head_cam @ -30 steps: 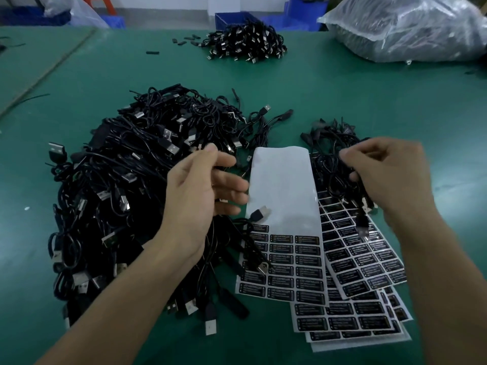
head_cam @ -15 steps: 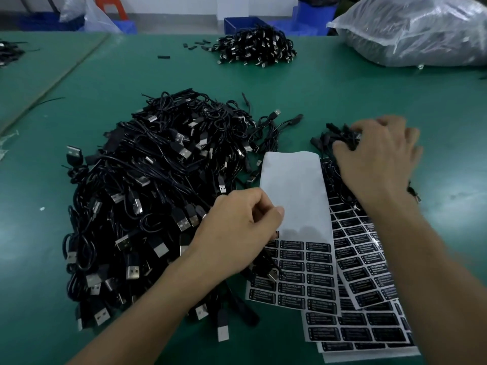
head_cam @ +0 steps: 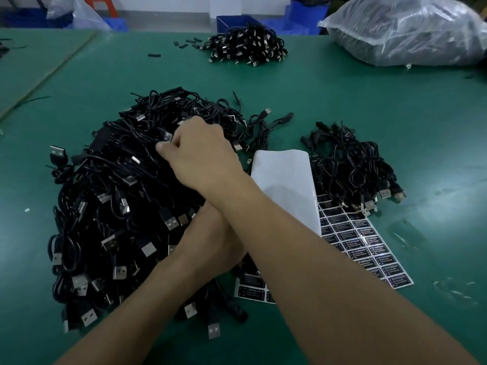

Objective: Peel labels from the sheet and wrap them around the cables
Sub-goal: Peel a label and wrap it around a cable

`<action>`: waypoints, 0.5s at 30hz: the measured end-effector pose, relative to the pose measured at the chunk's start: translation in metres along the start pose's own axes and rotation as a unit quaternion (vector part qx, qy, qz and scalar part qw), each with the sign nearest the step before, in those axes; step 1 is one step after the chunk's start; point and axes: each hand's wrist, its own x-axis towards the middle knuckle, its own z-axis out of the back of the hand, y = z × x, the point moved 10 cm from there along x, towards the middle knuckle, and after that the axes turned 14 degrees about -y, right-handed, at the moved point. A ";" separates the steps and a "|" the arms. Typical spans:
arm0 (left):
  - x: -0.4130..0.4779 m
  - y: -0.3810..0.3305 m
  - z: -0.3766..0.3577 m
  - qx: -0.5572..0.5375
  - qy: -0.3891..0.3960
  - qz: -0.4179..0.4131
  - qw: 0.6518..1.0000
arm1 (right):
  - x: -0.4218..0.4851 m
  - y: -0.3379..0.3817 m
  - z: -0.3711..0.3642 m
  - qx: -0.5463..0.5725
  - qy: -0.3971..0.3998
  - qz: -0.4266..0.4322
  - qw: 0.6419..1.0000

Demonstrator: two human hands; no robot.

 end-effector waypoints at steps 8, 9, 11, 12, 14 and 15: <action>0.008 0.000 0.016 -0.194 -0.048 0.069 0.977 | -0.007 -0.020 0.057 0.193 -0.033 -0.020 0.980; 0.007 -0.001 0.017 -0.234 -0.048 0.085 0.967 | -0.011 -0.026 0.067 0.238 -0.022 -0.025 0.971; 0.008 0.001 0.023 -0.319 -0.066 0.129 0.937 | -0.024 -0.038 0.082 0.297 0.037 -0.028 0.954; 0.009 0.004 0.027 -0.361 -0.081 0.158 0.916 | -0.033 -0.045 0.086 0.309 0.073 -0.034 0.948; 0.011 0.009 0.034 -0.435 -0.115 0.214 0.867 | -0.050 -0.061 0.092 0.316 0.126 -0.057 0.939; 0.010 0.012 0.037 -0.471 -0.132 0.233 0.841 | -0.058 -0.069 0.094 0.312 0.145 -0.070 0.936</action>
